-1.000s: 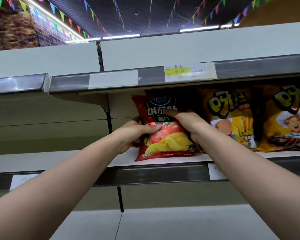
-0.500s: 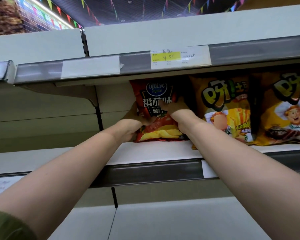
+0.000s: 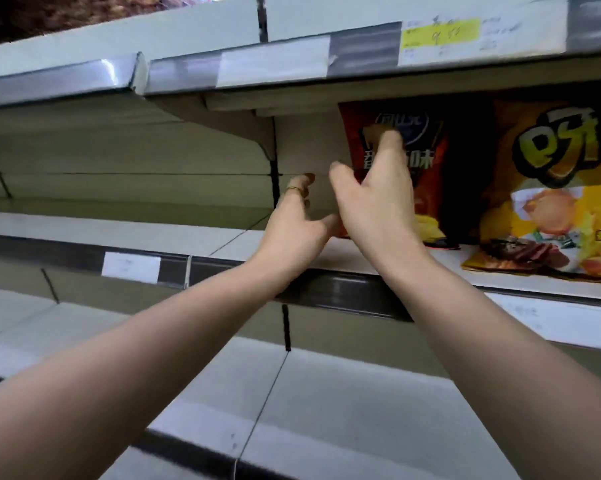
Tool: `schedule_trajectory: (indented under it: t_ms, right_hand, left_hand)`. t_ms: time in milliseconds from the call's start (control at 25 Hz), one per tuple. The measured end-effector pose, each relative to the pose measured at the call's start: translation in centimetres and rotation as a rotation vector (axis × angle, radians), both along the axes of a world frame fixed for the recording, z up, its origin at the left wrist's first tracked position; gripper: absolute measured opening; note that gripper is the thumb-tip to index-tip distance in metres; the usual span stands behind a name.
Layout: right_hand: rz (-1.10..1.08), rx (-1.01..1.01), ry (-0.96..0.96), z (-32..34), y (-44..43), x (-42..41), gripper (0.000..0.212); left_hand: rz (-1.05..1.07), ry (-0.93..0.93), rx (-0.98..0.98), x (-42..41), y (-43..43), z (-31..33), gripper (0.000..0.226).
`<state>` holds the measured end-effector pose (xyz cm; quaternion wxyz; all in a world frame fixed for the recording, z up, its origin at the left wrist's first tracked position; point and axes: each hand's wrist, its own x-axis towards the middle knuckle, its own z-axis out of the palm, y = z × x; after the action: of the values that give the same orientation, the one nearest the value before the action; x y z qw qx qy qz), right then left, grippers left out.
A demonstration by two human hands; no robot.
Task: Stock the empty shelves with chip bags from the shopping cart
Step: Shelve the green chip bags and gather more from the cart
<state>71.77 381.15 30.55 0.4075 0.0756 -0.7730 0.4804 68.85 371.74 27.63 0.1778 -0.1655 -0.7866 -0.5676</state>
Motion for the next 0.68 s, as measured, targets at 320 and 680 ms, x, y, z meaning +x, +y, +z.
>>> schedule_trajectory:
  t_ms: [320,680]
  right_hand:
    - [0.446,-0.085,-0.080,-2.6,-9.3,1.3,0.046]
    - [0.875,-0.055,-0.223,-8.9,-25.4,7.6,0.042]
  left_hand:
    - [0.286,-0.016,0.071,7.0,-10.2,-3.0,0.056]
    - [0.595,-0.228,0.155,17.5,-25.2,-9.0,0.053]
